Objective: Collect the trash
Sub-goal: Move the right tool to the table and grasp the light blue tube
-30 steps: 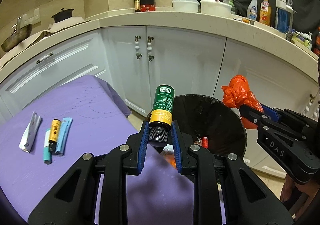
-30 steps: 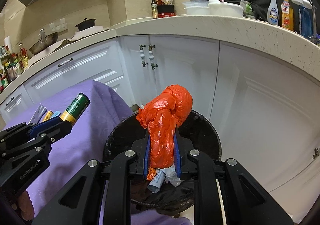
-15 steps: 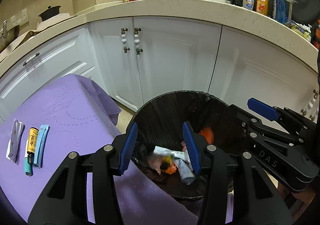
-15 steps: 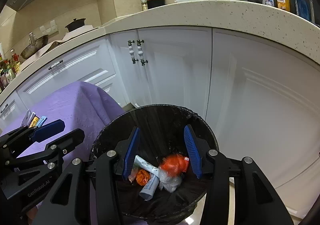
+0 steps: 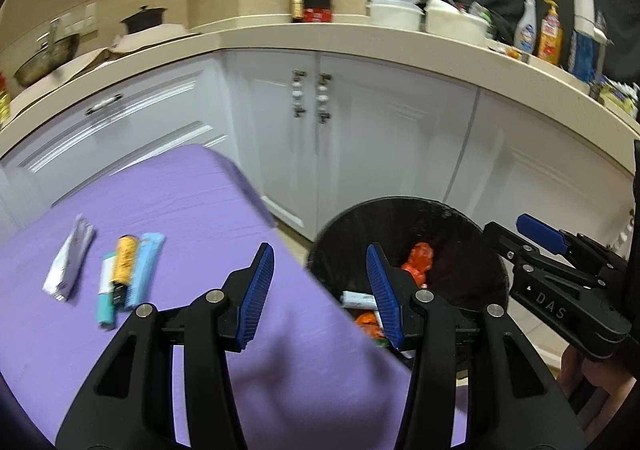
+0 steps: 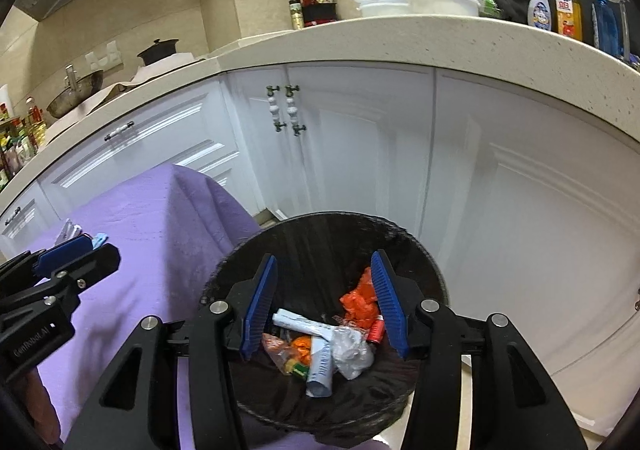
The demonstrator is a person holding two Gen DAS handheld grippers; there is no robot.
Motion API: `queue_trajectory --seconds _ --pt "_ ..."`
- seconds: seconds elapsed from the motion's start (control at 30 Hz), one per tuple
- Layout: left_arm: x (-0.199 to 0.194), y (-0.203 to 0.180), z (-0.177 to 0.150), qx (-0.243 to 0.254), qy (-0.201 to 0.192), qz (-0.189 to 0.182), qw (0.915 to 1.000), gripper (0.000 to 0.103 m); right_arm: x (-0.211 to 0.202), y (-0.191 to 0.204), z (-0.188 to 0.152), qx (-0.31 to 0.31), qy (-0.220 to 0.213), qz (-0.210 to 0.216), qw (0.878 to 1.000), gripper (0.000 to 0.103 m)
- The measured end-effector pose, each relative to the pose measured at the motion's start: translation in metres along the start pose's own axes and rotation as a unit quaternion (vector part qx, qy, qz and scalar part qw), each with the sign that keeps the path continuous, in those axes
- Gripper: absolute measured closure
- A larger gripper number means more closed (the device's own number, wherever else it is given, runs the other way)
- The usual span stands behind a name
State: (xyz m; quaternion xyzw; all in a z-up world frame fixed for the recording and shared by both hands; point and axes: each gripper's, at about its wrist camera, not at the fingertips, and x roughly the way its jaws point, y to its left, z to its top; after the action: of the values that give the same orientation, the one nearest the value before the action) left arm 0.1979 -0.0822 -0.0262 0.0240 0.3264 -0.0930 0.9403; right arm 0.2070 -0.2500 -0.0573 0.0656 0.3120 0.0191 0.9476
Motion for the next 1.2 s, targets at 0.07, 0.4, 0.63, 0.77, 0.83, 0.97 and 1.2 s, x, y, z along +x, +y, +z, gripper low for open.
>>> queue_trajectory --seconds 0.07,0.4,0.63,0.77,0.83,0.97,1.2 --pt "-0.007 0.014 -0.003 -0.011 -0.001 0.012 0.9999 0.056 0.0 0.01 0.001 -0.005 0.0 0.009 1.0 0.054" --pt "-0.045 0.105 -0.027 -0.08 0.0 0.091 0.9926 0.056 -0.002 0.085 0.0 -0.048 0.002 0.071 0.996 0.052" --pt "-0.067 0.169 -0.048 -0.122 0.005 0.144 0.9821 0.055 0.006 0.147 -0.004 -0.086 0.012 0.112 0.99 0.052" --pt "-0.076 0.196 -0.057 -0.136 0.005 0.164 0.9771 0.055 0.012 0.176 -0.008 -0.103 0.023 0.132 0.986 0.052" --pt "-0.081 0.21 -0.062 -0.145 0.005 0.173 0.9742 0.055 0.015 0.191 -0.009 -0.113 0.027 0.137 0.984 0.052" --pt "-0.088 0.23 -0.072 -0.161 0.008 0.183 0.9699 0.054 0.025 0.217 -0.014 -0.13 0.043 0.144 0.98 0.052" --pt "-0.096 0.263 -0.089 -0.19 0.01 0.196 0.9621 0.049 0.043 0.246 -0.025 -0.151 0.074 0.127 0.977 0.052"
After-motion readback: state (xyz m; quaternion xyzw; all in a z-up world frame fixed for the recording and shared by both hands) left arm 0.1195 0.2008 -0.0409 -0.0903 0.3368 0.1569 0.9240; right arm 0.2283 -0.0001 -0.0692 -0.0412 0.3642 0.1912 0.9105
